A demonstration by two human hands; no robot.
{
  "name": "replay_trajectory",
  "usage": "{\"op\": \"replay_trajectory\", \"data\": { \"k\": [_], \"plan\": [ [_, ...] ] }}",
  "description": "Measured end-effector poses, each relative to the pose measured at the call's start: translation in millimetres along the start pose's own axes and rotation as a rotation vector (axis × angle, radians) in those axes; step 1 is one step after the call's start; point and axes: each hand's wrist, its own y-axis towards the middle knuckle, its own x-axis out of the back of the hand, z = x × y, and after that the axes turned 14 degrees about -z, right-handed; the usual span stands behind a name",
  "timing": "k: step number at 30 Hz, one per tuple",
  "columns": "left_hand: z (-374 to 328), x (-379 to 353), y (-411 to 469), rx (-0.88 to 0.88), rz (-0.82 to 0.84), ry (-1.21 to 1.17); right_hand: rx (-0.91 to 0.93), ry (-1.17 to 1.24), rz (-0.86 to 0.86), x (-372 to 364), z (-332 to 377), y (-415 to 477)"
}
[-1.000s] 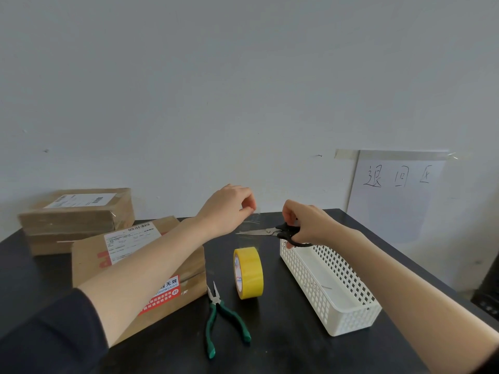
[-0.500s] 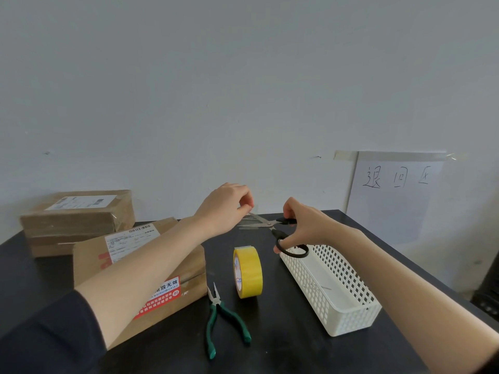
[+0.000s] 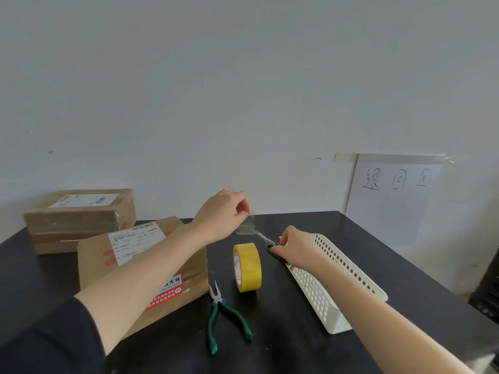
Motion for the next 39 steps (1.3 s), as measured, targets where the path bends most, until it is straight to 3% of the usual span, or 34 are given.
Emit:
{"op": "replay_trajectory", "data": {
  "k": [12,16,39],
  "plan": [
    [14,1,-41,0.077,0.035,-0.002,-0.081,-0.047,-0.158,-39,-14,-34],
    [16,3,-54,0.097,0.041,0.006,-0.059,-0.228,-0.177,-52,-14,-48],
    [27,30,-100,0.185,0.019,0.007,0.015,-0.386,-0.037,-67,-22,-69]
  ]
}}
